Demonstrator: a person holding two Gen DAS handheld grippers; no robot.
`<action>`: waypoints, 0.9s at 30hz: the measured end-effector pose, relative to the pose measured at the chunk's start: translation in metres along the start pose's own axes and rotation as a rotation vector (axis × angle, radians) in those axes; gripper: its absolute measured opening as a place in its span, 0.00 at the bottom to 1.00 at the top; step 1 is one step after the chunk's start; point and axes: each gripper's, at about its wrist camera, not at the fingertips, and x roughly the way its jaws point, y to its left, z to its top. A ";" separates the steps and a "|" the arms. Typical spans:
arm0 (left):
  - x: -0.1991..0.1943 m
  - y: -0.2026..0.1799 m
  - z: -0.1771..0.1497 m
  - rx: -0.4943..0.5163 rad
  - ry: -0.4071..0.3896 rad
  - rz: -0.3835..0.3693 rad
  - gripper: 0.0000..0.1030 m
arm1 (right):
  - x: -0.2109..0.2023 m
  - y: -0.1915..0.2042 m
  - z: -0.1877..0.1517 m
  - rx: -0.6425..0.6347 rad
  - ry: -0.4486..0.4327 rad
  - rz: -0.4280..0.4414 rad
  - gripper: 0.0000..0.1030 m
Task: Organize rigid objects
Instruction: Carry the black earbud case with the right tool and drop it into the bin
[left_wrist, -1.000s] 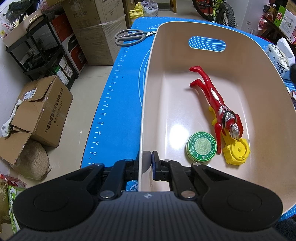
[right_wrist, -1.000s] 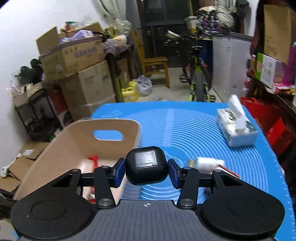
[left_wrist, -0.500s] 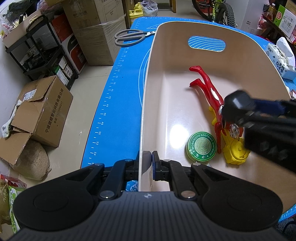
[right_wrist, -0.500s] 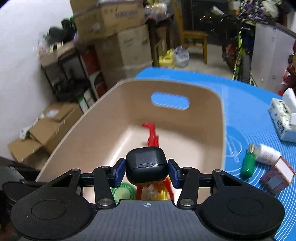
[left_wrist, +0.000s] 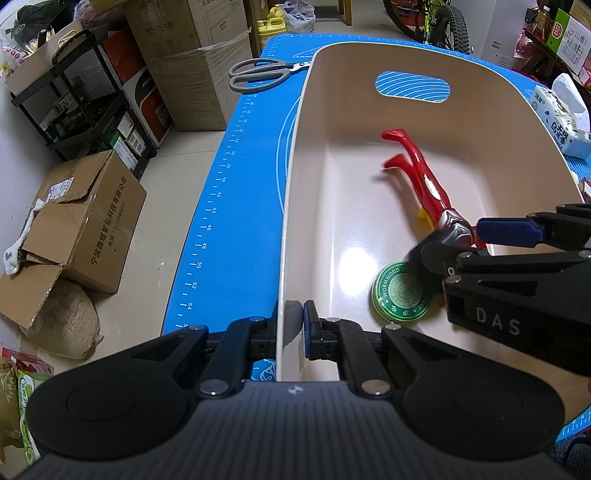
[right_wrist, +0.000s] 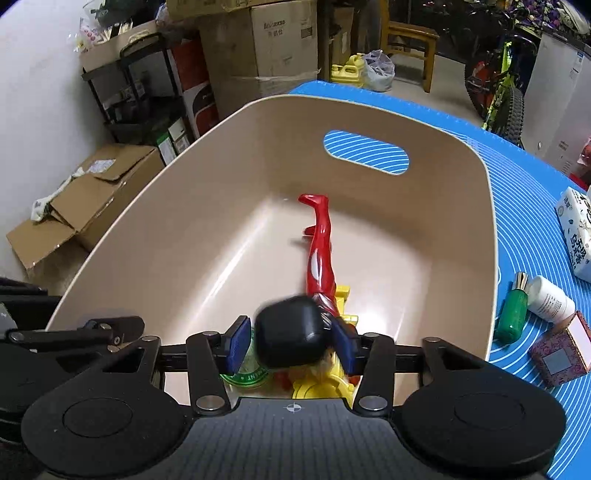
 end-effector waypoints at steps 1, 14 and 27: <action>0.000 -0.001 0.000 0.000 0.000 0.000 0.11 | 0.000 0.000 0.001 0.004 -0.003 -0.002 0.60; 0.000 0.000 0.000 0.002 0.000 0.004 0.11 | -0.056 -0.033 0.004 0.044 -0.179 -0.010 0.67; 0.000 -0.001 0.000 0.003 0.001 0.005 0.11 | -0.073 -0.116 0.000 0.083 -0.185 -0.166 0.72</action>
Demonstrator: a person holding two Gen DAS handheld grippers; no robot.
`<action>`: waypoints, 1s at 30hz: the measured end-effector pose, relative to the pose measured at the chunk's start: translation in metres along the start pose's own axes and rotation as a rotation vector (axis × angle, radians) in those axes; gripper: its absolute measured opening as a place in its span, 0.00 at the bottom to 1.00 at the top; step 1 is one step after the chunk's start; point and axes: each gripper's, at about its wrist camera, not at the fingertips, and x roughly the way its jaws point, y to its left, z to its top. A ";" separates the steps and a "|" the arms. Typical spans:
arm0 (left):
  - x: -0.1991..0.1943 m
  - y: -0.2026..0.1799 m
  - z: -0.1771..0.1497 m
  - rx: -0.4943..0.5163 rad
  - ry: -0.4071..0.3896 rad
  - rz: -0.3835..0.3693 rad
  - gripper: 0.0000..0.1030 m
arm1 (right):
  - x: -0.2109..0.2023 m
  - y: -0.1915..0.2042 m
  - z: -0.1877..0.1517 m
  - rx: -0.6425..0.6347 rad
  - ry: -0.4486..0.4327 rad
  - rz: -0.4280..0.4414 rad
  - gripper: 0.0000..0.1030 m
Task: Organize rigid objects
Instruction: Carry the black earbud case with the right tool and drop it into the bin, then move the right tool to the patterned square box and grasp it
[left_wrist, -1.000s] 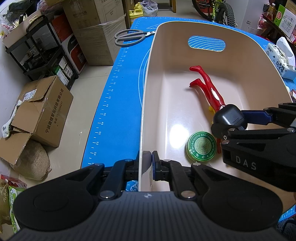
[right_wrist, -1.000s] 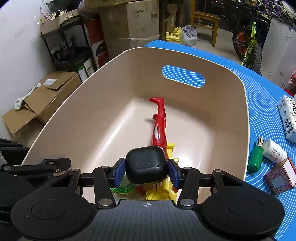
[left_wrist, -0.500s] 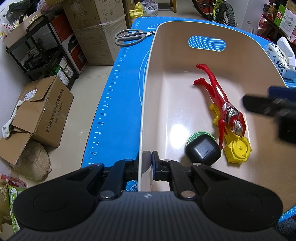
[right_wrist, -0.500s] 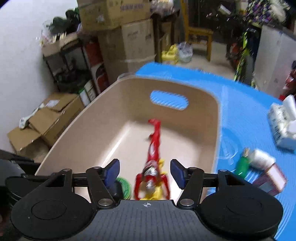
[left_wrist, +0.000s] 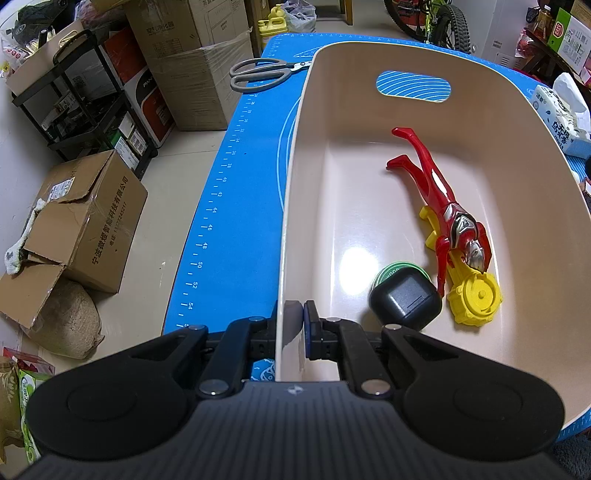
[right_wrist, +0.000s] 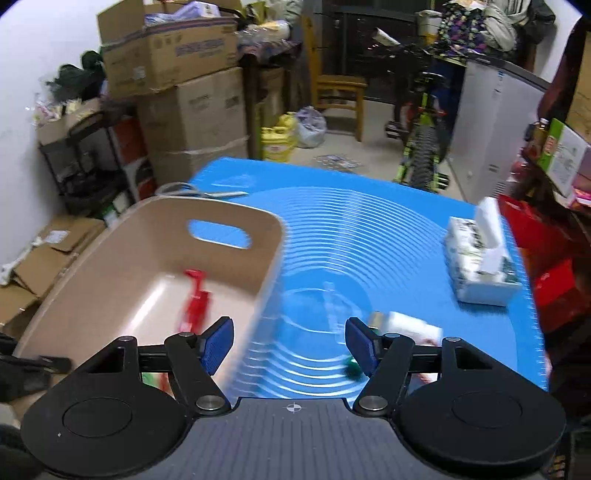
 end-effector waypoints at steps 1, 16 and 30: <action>0.000 0.000 0.000 0.000 0.000 0.000 0.11 | 0.003 -0.009 -0.002 0.000 0.011 -0.008 0.73; -0.001 0.000 -0.001 0.007 0.002 0.007 0.12 | 0.062 -0.090 -0.031 -0.068 0.117 -0.092 0.74; -0.001 -0.001 -0.001 0.008 0.002 0.008 0.12 | 0.086 -0.103 -0.044 -0.019 0.124 -0.061 0.61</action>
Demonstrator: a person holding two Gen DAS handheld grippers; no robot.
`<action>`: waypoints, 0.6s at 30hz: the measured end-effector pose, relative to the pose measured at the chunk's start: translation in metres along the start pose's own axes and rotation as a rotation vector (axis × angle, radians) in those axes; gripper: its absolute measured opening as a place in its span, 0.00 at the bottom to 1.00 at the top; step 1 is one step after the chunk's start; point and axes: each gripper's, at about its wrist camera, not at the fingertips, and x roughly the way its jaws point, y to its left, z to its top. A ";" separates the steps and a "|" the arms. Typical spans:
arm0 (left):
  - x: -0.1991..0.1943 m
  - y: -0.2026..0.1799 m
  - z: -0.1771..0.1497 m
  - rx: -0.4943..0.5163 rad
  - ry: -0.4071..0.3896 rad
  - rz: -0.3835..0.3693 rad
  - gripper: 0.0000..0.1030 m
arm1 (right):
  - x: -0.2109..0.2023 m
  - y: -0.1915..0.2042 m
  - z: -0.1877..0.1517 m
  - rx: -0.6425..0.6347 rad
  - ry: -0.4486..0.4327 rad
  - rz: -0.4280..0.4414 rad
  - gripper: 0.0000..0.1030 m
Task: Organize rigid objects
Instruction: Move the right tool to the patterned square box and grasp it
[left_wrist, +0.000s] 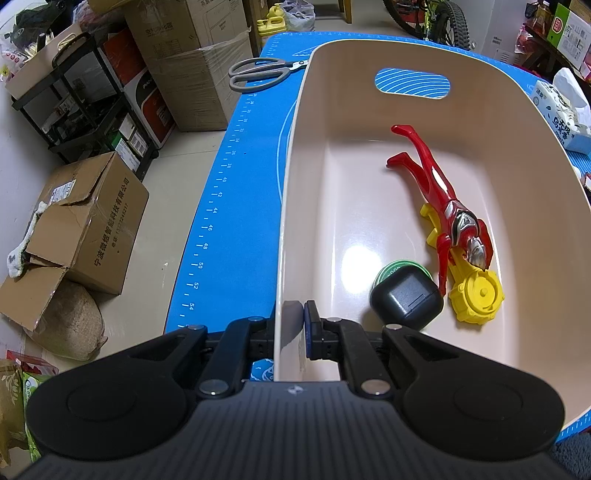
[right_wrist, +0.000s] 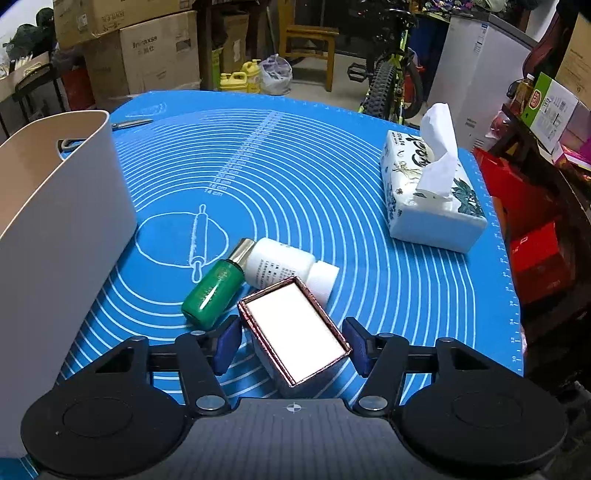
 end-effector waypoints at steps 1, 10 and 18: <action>0.000 0.000 0.000 0.000 0.000 0.000 0.12 | -0.001 0.001 -0.001 -0.006 -0.005 -0.001 0.60; 0.000 -0.001 0.000 0.001 0.000 0.000 0.12 | -0.011 0.011 -0.005 -0.012 -0.025 -0.001 0.43; 0.000 -0.002 0.001 0.003 0.004 0.000 0.12 | -0.036 0.018 -0.006 0.021 -0.105 -0.010 0.43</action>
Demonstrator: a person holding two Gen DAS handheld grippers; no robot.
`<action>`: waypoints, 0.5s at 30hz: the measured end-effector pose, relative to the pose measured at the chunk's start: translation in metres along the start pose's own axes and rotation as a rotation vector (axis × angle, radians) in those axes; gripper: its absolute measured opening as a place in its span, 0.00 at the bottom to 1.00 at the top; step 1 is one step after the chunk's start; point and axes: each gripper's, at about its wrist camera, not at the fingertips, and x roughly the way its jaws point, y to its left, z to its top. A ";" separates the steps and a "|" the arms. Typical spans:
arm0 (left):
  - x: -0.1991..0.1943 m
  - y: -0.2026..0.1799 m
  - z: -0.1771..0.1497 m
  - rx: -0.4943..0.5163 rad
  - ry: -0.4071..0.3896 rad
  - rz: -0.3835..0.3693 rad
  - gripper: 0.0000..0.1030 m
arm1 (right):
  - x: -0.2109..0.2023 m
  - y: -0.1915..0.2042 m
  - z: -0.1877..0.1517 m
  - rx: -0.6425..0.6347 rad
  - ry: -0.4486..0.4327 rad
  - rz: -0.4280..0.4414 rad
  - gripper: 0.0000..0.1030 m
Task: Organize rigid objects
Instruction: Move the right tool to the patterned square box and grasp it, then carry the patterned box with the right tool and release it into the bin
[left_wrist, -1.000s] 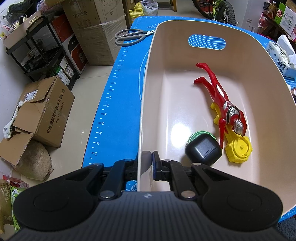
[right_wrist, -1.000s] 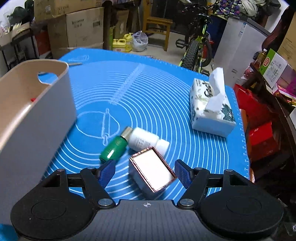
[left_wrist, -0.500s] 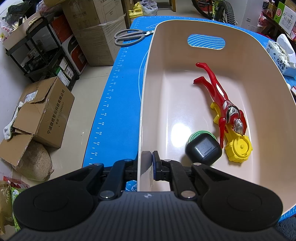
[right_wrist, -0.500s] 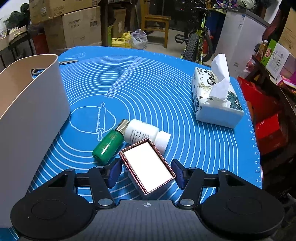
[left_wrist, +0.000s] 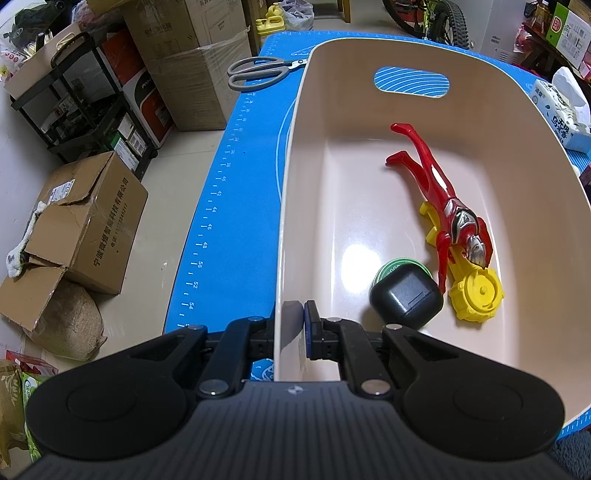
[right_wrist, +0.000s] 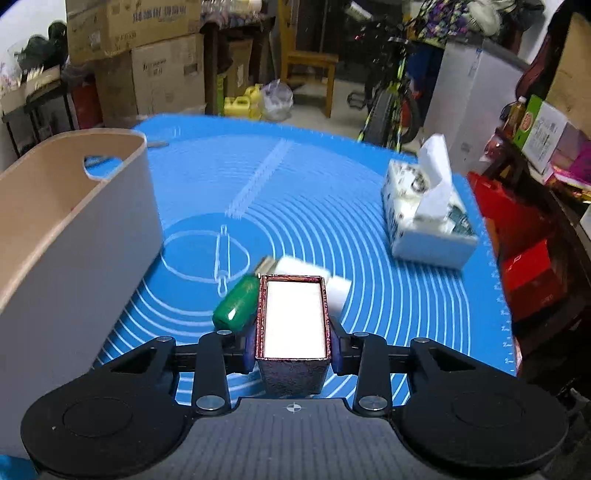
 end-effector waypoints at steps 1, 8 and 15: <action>0.000 0.000 0.000 0.000 -0.001 0.000 0.12 | -0.004 0.001 0.001 0.006 -0.013 -0.003 0.43; 0.000 -0.001 0.001 0.001 0.003 0.001 0.12 | -0.030 0.018 0.017 0.009 -0.086 0.004 0.43; 0.000 -0.001 0.001 0.000 0.003 0.000 0.12 | -0.060 0.053 0.042 -0.029 -0.167 0.048 0.43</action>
